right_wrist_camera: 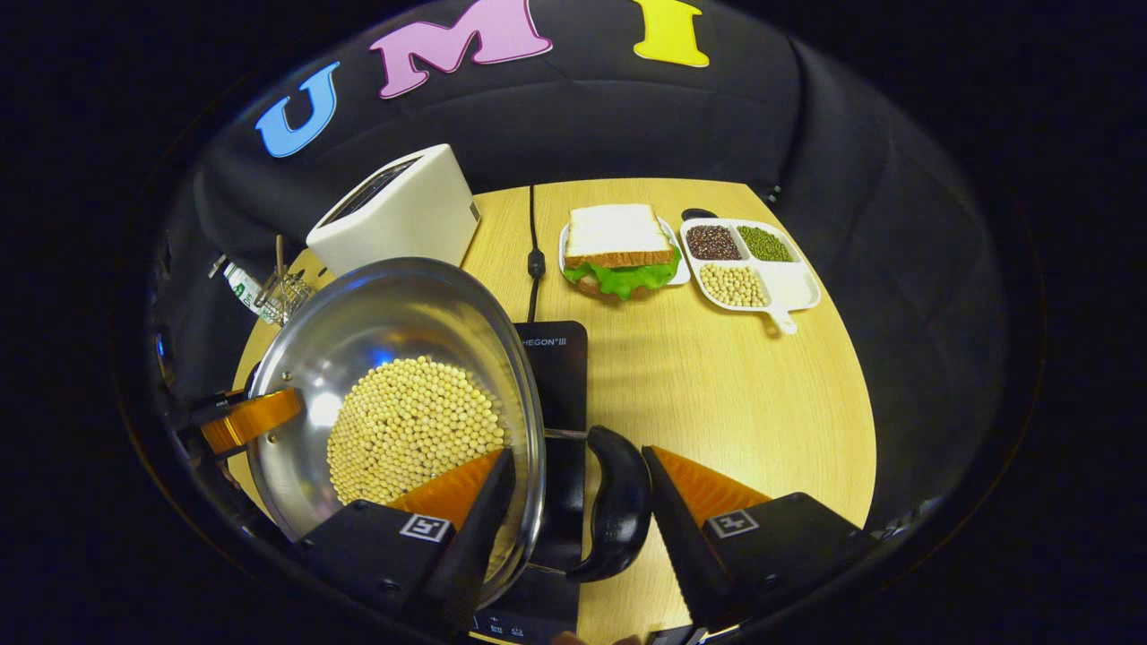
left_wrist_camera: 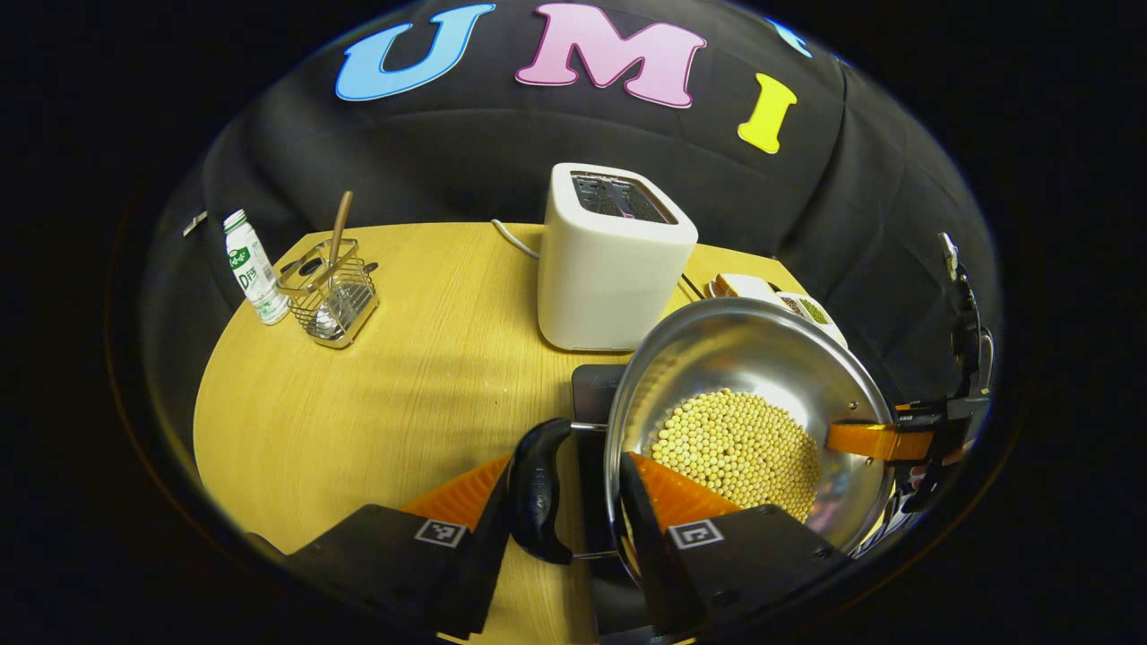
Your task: First push the handle of the pot to place it horizontally, then grasp the pot with both hands and set it on the induction cooktop.
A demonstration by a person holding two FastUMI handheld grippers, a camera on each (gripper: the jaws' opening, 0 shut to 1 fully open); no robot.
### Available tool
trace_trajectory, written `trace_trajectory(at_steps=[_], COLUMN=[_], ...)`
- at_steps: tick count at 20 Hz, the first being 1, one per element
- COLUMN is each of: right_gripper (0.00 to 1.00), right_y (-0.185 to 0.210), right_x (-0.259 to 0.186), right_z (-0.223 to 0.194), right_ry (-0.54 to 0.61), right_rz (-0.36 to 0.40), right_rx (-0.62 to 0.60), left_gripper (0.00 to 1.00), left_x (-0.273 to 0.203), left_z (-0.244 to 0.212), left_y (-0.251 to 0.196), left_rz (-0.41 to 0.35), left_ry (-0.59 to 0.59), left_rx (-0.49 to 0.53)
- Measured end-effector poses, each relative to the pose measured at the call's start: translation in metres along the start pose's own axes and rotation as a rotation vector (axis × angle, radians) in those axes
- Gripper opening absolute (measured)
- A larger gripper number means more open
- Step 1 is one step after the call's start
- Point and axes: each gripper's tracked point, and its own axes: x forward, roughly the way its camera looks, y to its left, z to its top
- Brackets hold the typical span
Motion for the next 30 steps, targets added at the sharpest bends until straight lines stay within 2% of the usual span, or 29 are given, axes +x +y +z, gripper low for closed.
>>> trace_trajectory(at_steps=[2, 3, 9, 13, 18, 25, 30], right_gripper=[0.99, 0.99, 0.99, 0.99, 0.99, 0.99, 0.98], right_y=[-0.001, 0.0, -0.003, -0.007, -0.005, -0.002, 0.009], right_x=[-0.001, 0.001, -0.009, -0.03, -0.078, -0.141, -0.2], right_z=[0.003, 0.003, 0.014, 0.031, 0.066, 0.089, 0.112], right_ry=[-0.012, -0.006, -0.046, -0.123, -0.258, -0.404, -0.562], right_rz=[-0.008, -0.006, -0.027, -0.049, -0.048, -0.042, -0.052], right_rx=[0.007, 0.016, 0.052, 0.042, 0.033, 0.031, -0.002], left_gripper=[0.82, 0.96, 0.96, 0.96, 0.96, 0.96, 0.95], left_x=[-0.004, -0.003, -0.012, -0.033, -0.075, -0.144, -0.205], left_z=[0.003, 0.001, 0.005, 0.018, 0.047, 0.083, 0.106], left_y=[-0.004, -0.004, 0.002, 0.002, -0.003, -0.014, -0.018], left_rz=[-0.016, -0.018, 0.001, 0.013, 0.004, -0.013, 0.001], left_ry=[-0.006, -0.012, -0.024, -0.07, -0.176, -0.352, -0.511], left_rx=[-0.008, -0.01, 0.004, 0.023, 0.017, 0.011, 0.065])
